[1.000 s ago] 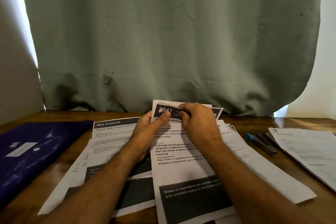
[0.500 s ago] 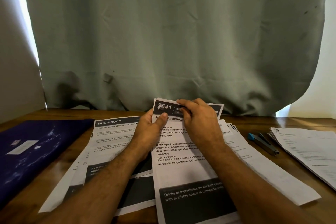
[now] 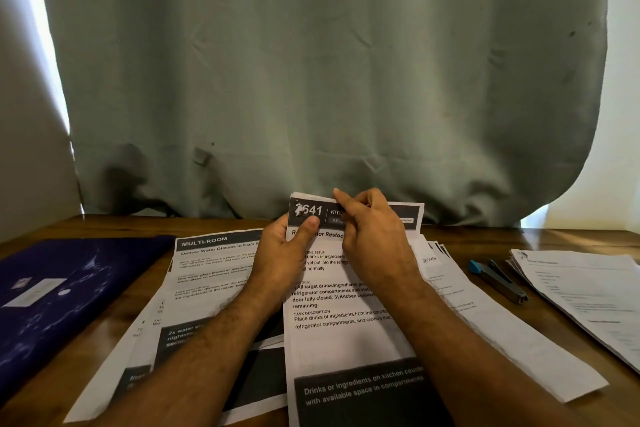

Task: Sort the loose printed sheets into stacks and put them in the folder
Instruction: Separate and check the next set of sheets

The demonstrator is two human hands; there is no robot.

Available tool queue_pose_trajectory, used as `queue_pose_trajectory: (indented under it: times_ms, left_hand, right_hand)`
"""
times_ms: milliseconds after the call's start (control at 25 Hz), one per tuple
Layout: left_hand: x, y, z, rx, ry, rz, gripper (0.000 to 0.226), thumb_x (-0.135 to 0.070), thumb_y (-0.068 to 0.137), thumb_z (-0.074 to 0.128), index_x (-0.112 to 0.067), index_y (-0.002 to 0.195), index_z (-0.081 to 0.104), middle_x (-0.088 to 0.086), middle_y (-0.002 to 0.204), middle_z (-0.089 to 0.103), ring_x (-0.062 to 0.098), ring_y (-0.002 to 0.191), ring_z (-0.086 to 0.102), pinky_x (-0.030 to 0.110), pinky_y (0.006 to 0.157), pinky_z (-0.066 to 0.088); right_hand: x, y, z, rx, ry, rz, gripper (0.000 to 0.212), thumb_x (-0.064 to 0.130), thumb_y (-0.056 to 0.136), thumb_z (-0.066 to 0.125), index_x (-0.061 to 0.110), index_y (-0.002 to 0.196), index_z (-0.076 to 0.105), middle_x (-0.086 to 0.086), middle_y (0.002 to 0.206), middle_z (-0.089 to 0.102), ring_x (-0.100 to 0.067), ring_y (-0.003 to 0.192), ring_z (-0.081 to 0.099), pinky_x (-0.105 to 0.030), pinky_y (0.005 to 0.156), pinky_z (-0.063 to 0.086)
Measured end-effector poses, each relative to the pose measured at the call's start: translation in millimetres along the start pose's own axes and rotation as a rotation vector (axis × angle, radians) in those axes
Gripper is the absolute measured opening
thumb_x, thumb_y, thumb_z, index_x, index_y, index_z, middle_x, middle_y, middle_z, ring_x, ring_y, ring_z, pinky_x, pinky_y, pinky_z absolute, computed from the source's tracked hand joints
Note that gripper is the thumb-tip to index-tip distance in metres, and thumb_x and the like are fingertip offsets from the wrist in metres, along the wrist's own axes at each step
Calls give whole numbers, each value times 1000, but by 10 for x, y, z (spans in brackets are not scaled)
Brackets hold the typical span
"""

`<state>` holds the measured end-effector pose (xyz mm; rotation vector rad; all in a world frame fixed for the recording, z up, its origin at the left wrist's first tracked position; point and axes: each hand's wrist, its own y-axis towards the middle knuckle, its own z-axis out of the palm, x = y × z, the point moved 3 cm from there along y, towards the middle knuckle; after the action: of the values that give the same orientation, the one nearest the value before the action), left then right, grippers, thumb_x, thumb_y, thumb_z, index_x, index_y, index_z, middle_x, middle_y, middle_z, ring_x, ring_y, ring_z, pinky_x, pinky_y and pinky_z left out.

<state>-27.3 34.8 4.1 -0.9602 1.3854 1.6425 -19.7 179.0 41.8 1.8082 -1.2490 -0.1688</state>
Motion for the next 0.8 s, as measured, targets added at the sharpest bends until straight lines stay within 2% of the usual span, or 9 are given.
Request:
queue_pose_trajectory:
  times_ms: [80, 240, 320, 400, 520, 600, 640, 760, 800]
  left_hand:
    - [-3, -1, 9, 3, 2, -4, 12, -31, 98, 60, -22, 105, 66, 4, 88, 79, 24, 77, 77, 30, 58, 60]
    - [13, 9, -1, 17, -48, -20, 12, -29, 98, 62, -22, 105, 68, 8, 91, 79, 29, 81, 77, 40, 69, 62]
    - [25, 9, 1, 47, -54, -39, 14, -31, 96, 63, -21, 106, 68, 10, 92, 79, 30, 81, 77, 39, 68, 61]
    - [35, -1, 12, 106, -38, -116, 22, -36, 96, 63, -20, 111, 67, 10, 93, 79, 31, 83, 77, 39, 69, 61]
    - [5, 16, -46, 202, 34, -284, 44, -59, 90, 54, -23, 110, 70, 9, 97, 79, 28, 89, 77, 43, 80, 61]
    - [-60, 84, -247, 123, 170, -304, 58, -71, 90, 40, -26, 99, 74, 4, 93, 79, 24, 87, 77, 39, 75, 61]
    - [-102, 128, -391, 60, 262, -270, 56, -68, 94, 37, -25, 98, 73, 2, 92, 79, 23, 89, 76, 38, 75, 61]
    - [-187, 286, -875, -33, 681, -105, 24, -43, 98, 59, -24, 110, 67, -3, 103, 73, 20, 104, 68, 40, 90, 56]
    - [-173, 334, -1025, -36, 871, -111, 26, -38, 94, 67, -23, 116, 65, -3, 110, 70, 19, 107, 65, 39, 93, 54]
  right_hand:
    - [5, -6, 11, 8, -12, -1, 49, 25, 99, 53, 29, 147, 42, -1, 126, 45, -15, 108, 53, -35, 100, 50]
    - [35, -21, 52, 74, -20, -25, 51, 26, 100, 51, 30, 149, 38, 0, 149, 34, -18, 129, 44, -40, 107, 45]
    - [34, -5, 18, 80, 15, -14, 46, 24, 99, 52, 29, 144, 44, 2, 135, 44, -16, 116, 52, -38, 101, 50]
    - [27, 17, -30, 56, 17, 7, 40, 21, 97, 55, 28, 136, 52, 7, 112, 43, -11, 96, 53, -33, 93, 53]
    - [26, 23, -57, 74, -8, 47, 27, 19, 93, 59, 27, 118, 64, 9, 100, 44, -9, 90, 51, -29, 89, 50]
    - [33, 13, -55, 126, -11, 81, 14, 19, 90, 62, 30, 98, 65, 9, 94, 47, -9, 87, 52, -29, 89, 50]
    - [35, 0, -51, 155, -1, 101, 13, 18, 89, 63, 30, 90, 64, 9, 93, 50, -10, 87, 53, -29, 88, 50]
    - [30, -21, -4, 258, 58, 169, 14, 13, 84, 67, 27, 82, 64, 5, 95, 62, -11, 87, 61, -33, 87, 55]
    - [39, -34, 27, 301, 61, 186, 16, 12, 84, 68, 27, 81, 64, 5, 94, 65, -10, 85, 62, -32, 86, 56]
